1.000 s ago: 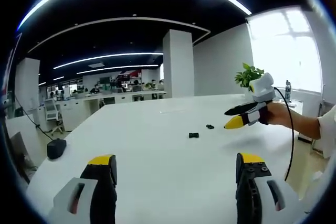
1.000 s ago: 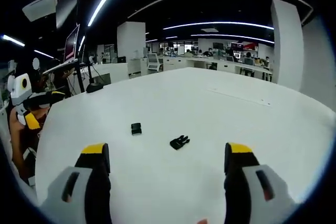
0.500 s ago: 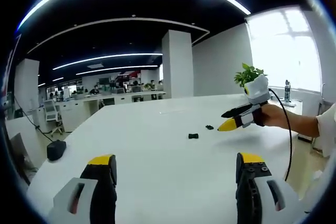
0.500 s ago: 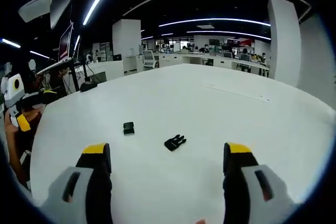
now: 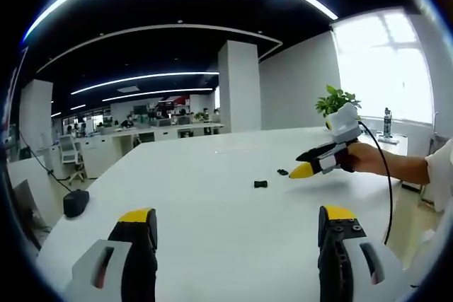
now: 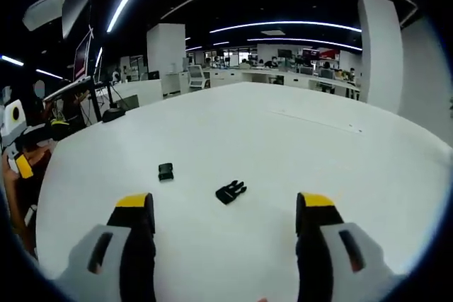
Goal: Snap the two parts of the plastic buckle together until the buckle closes and remains connected.
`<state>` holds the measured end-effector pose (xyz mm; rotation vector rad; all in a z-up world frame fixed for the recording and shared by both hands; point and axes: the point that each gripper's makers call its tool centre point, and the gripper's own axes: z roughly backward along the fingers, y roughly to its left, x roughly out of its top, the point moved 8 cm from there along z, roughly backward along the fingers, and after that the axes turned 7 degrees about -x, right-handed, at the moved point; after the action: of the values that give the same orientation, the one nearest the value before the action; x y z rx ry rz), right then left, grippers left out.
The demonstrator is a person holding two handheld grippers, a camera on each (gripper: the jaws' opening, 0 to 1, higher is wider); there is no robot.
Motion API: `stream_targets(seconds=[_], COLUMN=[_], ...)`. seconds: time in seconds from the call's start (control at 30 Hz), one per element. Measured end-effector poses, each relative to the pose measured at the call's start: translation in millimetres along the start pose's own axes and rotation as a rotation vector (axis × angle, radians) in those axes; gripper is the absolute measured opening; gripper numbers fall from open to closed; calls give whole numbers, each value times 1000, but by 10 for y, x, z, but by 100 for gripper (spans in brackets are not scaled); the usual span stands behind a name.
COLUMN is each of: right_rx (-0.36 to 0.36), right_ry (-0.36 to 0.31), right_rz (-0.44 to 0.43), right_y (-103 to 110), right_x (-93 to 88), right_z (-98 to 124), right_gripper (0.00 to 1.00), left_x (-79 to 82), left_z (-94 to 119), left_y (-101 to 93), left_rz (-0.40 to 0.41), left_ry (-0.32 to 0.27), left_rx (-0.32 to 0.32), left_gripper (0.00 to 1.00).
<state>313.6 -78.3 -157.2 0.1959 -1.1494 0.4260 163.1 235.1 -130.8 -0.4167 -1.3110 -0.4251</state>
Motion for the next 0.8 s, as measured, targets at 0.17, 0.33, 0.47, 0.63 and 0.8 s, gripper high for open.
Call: stream_targets(seconds=[0.17,0.33,0.47,0.63,0.8], right_rx=[3,2,-1,-1,10], right_ry=[4,4,1,2,18], right_rz=[-4,-5,-7,-7,-15], right_y=[8,2,4,11,37], right_x=[-7,-6,1,9,-2], right_z=[-13,-29,-40,-57,-74], right_gripper=[81,78,75,73,70], left_x=[-6,-7,-9,-16,-29], left_z=[2,1,3,7,8], left_y=[0,-2,-1,0,1], left_rz=[2,2,2,5,9], left_ry=[0,0,0,0,3], left_rx=[1,0,1,1,2], left_gripper=[96,96,96,96,96])
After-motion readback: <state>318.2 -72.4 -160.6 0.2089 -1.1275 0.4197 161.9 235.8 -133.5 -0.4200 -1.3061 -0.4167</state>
